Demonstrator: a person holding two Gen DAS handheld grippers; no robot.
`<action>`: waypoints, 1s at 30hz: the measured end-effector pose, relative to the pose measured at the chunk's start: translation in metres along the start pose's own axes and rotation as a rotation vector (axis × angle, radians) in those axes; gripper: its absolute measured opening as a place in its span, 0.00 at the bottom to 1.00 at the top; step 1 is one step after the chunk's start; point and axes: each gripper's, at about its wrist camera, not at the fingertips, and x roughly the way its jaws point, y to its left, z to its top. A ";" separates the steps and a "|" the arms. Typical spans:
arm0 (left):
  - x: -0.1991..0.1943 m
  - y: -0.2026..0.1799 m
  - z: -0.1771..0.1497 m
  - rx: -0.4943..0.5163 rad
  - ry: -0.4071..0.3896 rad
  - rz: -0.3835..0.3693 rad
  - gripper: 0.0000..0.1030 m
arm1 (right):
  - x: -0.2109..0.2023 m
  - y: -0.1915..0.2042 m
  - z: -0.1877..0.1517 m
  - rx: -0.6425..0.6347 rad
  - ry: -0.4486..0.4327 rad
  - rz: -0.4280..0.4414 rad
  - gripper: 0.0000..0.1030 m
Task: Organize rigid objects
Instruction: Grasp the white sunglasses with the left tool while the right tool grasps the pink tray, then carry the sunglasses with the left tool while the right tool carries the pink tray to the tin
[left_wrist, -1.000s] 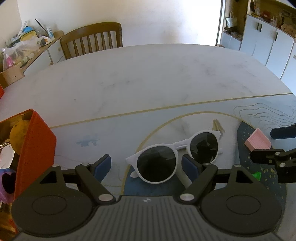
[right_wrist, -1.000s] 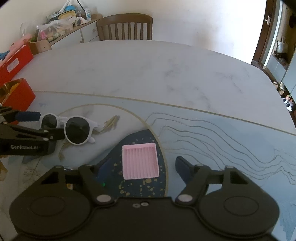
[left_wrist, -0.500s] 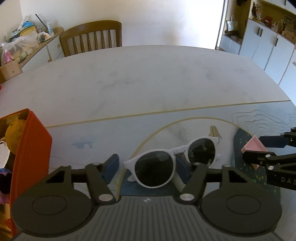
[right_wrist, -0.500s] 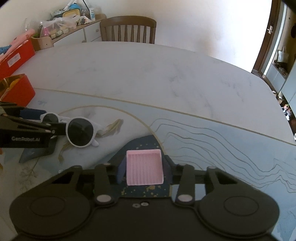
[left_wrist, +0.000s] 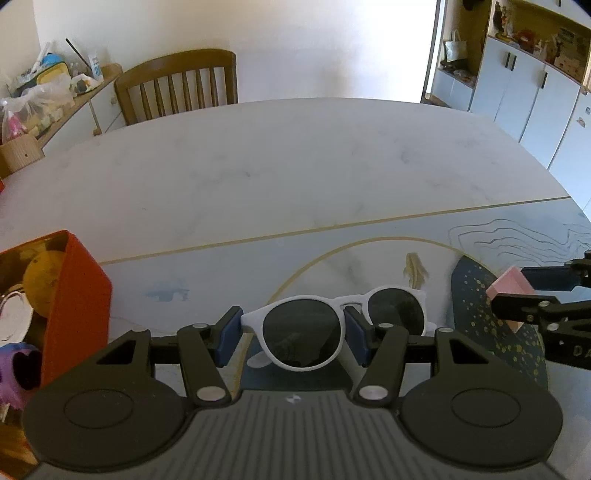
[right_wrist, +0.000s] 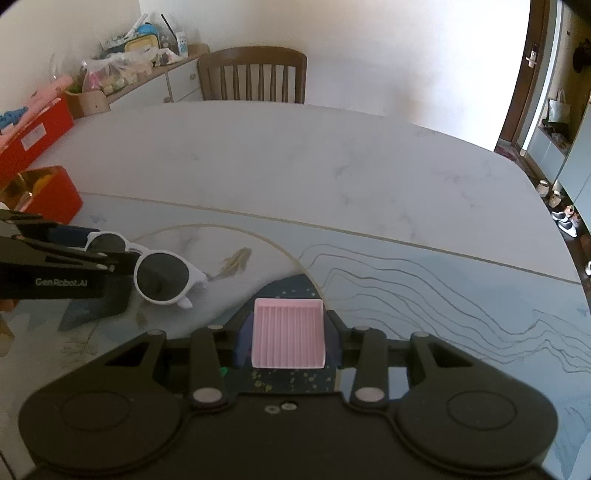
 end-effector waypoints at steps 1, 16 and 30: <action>-0.003 0.001 0.000 0.000 -0.001 0.001 0.57 | -0.003 0.000 -0.001 0.003 -0.003 0.003 0.39; -0.062 0.020 -0.002 -0.066 -0.059 -0.010 0.57 | -0.062 0.025 0.008 0.017 -0.060 0.087 0.39; -0.126 0.067 -0.007 -0.133 -0.134 -0.002 0.57 | -0.092 0.080 0.030 -0.018 -0.138 0.174 0.39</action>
